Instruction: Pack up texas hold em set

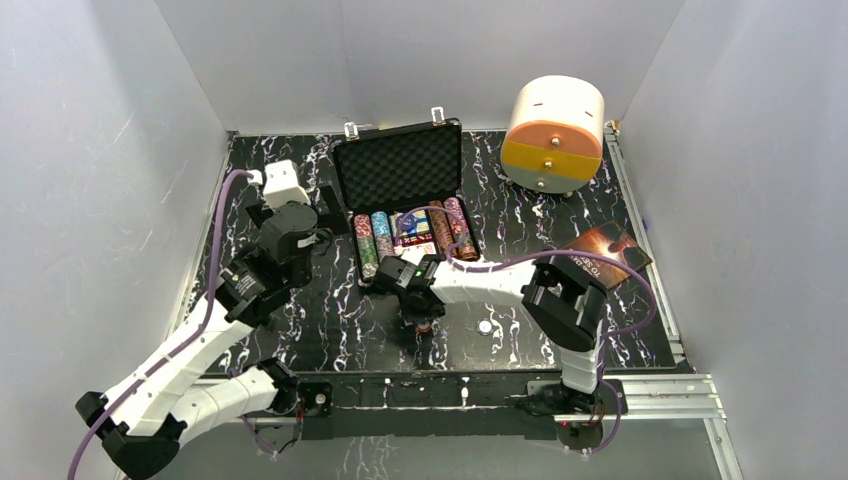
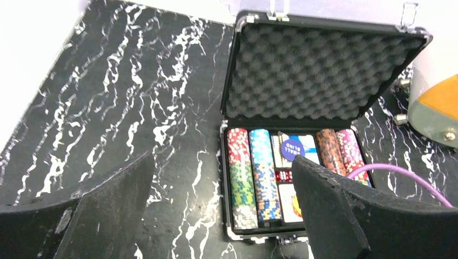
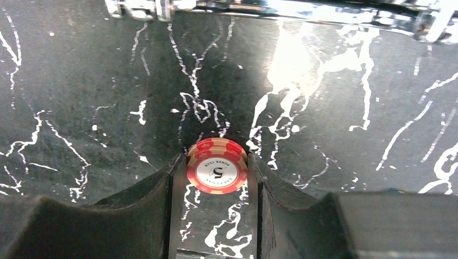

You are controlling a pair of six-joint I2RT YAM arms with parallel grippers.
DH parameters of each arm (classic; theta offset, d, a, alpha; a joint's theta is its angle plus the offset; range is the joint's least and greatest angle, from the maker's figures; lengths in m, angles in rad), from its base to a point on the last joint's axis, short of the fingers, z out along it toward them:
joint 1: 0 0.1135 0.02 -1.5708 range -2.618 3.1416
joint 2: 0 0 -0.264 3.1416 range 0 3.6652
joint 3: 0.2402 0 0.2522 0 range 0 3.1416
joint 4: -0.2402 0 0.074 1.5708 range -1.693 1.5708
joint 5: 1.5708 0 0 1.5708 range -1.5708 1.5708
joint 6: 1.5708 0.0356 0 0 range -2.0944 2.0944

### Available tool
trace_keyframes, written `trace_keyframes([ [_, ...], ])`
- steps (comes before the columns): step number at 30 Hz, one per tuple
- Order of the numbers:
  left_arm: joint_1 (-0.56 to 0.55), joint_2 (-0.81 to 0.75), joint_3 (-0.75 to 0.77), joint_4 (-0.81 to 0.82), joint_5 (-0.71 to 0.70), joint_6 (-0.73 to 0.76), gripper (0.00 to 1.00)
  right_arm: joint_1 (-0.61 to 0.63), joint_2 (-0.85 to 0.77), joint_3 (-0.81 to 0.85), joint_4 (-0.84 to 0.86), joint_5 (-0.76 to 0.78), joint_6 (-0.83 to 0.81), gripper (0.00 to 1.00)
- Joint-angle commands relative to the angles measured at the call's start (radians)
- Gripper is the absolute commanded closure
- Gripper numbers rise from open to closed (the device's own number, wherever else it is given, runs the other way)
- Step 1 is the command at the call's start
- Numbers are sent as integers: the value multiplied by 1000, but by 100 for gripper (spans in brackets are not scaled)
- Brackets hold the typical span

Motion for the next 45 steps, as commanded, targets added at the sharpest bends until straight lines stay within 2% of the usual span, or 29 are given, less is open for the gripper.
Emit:
trace_keyframes([
  [1, 3, -19, -57, -71, 60, -130, 2, -23, -90, -32, 12, 51, 26, 60],
  [8, 3, -36, -214, -51, 229, -309, 2, -127, -215, -139, 102, -108, 37, 60],
  [12, 3, -30, -315, 44, 374, -350, 2, -206, -287, -217, 170, -207, 75, 60],
  [16, 3, -20, -397, 185, 565, -311, 2, -292, -373, -295, 224, -281, 114, 59],
  [21, 3, 29, -467, 344, 735, -351, 2, -389, -471, -363, 280, -340, 167, 59],
  [26, 2, 171, -486, 544, 958, -405, 2, -468, -536, -396, 307, -386, 208, 59],
  [29, -17, 260, -481, 664, 1030, -442, 3, -505, -565, -414, 328, -419, 239, 58],
  [33, -70, 335, -471, 777, 1017, -483, 8, -540, -585, -431, 353, -462, 275, 58],
  [38, -109, 396, -466, 856, 945, -541, 20, -566, -609, -458, 404, -509, 339, 58],
  [45, -124, 467, -416, 885, 885, -544, 45, -579, -612, -473, 430, -544, 379, 58],
])
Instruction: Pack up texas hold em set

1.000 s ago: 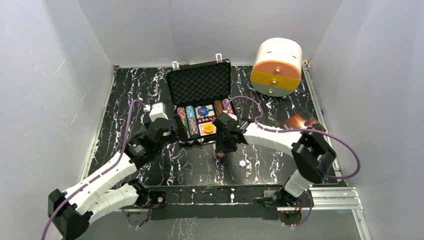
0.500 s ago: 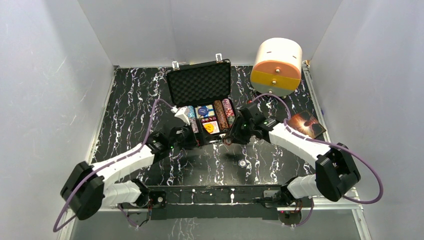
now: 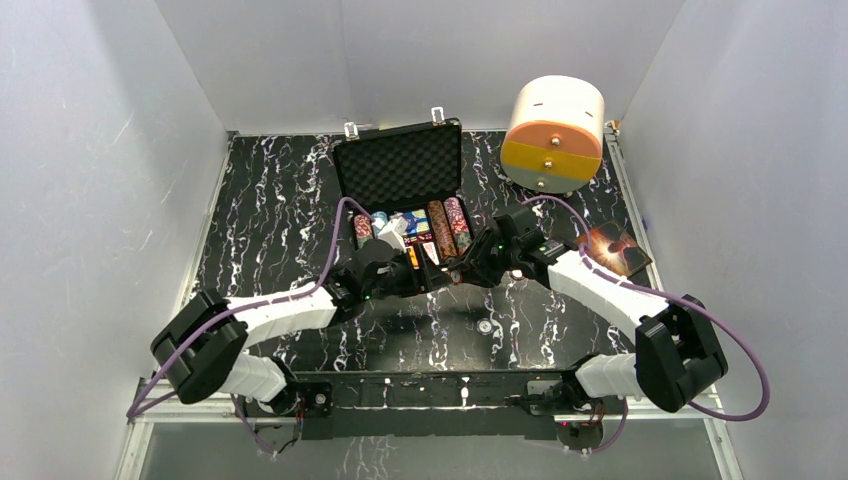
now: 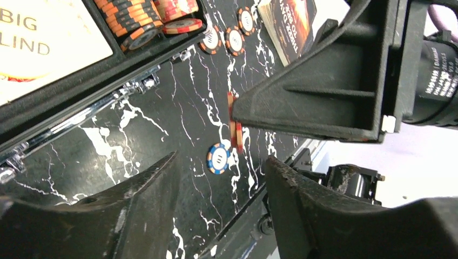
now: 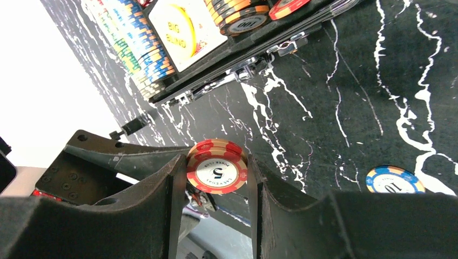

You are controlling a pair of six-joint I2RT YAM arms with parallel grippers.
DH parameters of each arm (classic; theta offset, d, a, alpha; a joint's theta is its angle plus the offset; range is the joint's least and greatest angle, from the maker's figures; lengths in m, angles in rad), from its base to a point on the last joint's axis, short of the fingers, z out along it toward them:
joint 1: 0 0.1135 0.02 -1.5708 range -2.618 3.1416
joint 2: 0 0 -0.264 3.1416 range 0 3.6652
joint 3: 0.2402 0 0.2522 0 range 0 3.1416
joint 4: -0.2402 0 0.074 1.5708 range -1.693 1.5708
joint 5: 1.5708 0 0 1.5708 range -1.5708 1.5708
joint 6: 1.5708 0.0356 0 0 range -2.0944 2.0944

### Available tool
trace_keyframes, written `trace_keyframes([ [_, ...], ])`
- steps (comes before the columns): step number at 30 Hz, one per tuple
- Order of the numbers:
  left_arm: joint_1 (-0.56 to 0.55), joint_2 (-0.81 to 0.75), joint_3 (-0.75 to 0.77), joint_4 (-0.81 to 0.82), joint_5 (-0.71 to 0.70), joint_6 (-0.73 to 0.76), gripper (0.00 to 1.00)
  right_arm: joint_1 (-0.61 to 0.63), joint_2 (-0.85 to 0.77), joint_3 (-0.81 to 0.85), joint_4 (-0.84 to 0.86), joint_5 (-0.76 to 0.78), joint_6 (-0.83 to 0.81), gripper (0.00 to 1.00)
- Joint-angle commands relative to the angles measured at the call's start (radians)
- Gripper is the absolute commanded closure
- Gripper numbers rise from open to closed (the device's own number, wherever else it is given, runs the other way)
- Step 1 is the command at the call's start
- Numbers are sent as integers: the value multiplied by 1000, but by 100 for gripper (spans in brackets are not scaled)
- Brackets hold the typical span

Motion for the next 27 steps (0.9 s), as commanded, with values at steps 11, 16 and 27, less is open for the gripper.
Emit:
trace_keyframes([
  [11, -16, 101, 121, 78, -29, -7, 72, -10, -21, -10, 68, -56, 47, 58],
  [16, -17, 108, 124, 69, -41, -11, 83, -11, -18, -16, 72, -59, 47, 58],
  [27, -18, 109, 143, 52, -45, 54, 100, -37, -22, 7, 50, -50, -18, 33],
])
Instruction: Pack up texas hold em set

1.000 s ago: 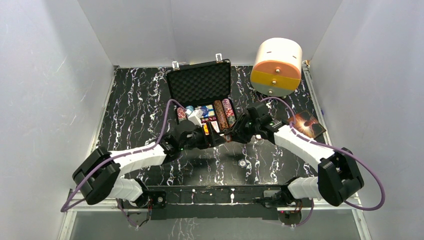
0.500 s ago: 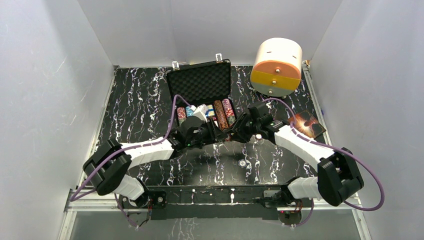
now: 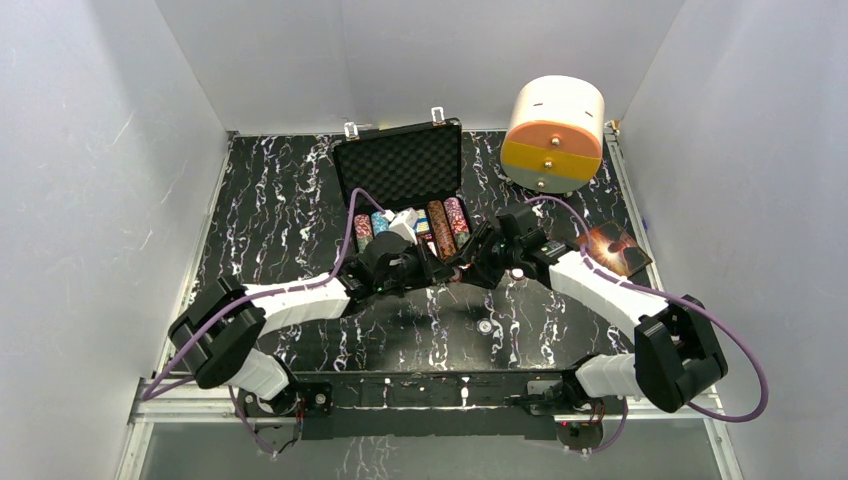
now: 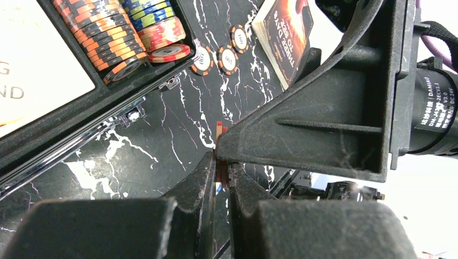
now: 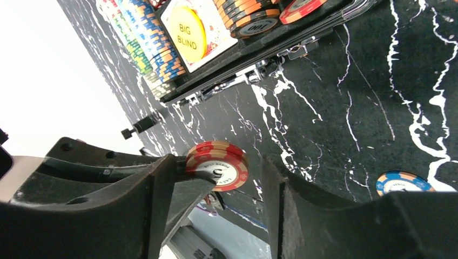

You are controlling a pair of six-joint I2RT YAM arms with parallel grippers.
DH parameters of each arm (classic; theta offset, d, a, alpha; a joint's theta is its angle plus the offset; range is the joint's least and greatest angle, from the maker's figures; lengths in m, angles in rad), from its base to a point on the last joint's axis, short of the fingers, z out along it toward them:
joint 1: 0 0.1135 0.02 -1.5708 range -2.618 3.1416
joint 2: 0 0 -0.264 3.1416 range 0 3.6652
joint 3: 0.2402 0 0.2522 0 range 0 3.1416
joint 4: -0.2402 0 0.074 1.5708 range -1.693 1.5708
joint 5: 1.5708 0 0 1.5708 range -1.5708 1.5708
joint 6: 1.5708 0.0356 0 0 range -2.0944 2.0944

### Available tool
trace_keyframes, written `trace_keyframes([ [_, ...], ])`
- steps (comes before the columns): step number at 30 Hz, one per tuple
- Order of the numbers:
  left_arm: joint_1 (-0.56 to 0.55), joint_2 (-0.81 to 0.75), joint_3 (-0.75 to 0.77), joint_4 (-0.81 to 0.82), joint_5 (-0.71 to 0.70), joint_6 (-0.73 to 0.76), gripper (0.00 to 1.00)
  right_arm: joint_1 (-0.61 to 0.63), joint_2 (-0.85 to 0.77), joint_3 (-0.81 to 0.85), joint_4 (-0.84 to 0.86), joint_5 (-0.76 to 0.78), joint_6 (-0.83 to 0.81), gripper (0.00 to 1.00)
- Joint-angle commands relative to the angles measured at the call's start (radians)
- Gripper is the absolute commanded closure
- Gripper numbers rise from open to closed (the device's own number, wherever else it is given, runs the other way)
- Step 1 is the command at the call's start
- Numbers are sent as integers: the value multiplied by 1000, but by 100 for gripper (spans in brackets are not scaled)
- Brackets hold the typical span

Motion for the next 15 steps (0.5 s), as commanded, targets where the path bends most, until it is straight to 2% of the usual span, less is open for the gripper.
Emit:
trace_keyframes([
  [1, -4, -13, 57, -11, -11, 85, 100, -35, -24, 35, -17, -4, -84, 28],
  [4, -4, -20, 96, -88, 0, 221, 100, -104, -46, 64, -75, 5, -180, 23],
  [8, 2, -3, 173, -188, 46, 454, 100, -185, -102, 64, -109, 8, -248, 22],
  [15, 41, 98, 316, -275, 280, 797, 100, -279, -188, -36, -152, 5, -293, 23],
])
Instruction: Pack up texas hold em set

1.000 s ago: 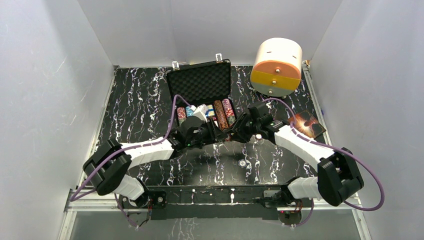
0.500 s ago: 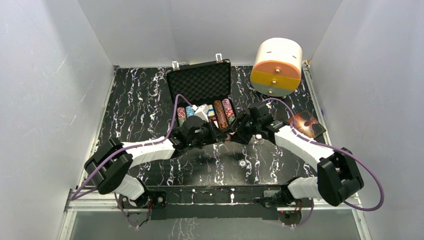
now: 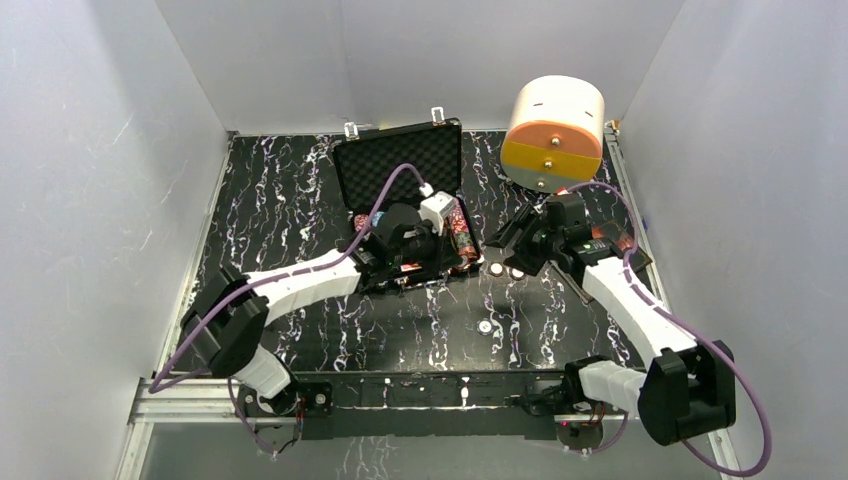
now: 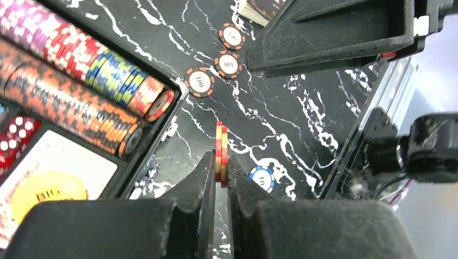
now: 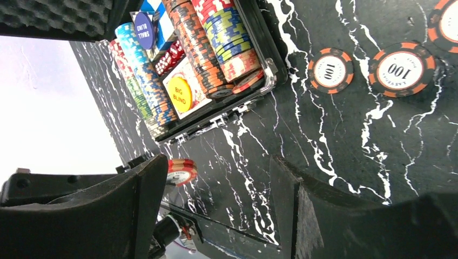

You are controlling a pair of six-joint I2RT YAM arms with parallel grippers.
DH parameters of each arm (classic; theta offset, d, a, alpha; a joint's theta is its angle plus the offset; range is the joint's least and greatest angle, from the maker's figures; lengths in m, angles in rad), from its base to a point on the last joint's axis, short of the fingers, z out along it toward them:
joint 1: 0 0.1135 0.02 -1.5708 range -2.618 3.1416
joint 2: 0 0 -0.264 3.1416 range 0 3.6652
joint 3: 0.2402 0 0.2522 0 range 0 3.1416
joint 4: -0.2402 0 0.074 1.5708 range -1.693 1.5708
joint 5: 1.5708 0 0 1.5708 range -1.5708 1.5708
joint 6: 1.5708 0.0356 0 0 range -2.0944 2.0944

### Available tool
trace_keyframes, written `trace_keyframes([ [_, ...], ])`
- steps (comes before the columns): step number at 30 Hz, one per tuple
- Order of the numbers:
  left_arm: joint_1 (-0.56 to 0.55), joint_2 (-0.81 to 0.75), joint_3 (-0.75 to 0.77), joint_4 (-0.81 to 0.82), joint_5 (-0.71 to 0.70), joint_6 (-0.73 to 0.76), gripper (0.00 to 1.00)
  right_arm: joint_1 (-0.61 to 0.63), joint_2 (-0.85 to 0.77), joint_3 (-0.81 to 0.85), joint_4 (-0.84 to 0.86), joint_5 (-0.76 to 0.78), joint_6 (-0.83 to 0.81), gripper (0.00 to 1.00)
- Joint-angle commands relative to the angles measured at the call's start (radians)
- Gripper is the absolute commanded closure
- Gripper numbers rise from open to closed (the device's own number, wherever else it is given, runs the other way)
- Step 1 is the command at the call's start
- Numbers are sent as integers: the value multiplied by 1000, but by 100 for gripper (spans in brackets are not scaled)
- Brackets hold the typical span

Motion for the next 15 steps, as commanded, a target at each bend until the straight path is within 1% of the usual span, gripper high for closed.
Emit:
trace_keyframes([
  [1, 27, 77, 115, -93, 174, 293, 100, -27, -52, -68, -47, 0, -55, 24],
  [4, 45, 162, 212, -166, 237, 382, 100, -40, -85, -124, -65, 7, -53, 25],
  [7, 63, 230, 298, -220, 261, 437, 100, -47, -119, -165, -78, 20, -49, 25],
  [12, 72, 304, 389, -249, 230, 485, 100, -50, -154, -196, -99, 35, -43, 26],
  [15, 72, 343, 428, -281, 261, 489, 100, -50, -162, -203, -110, 40, -40, 26],
])
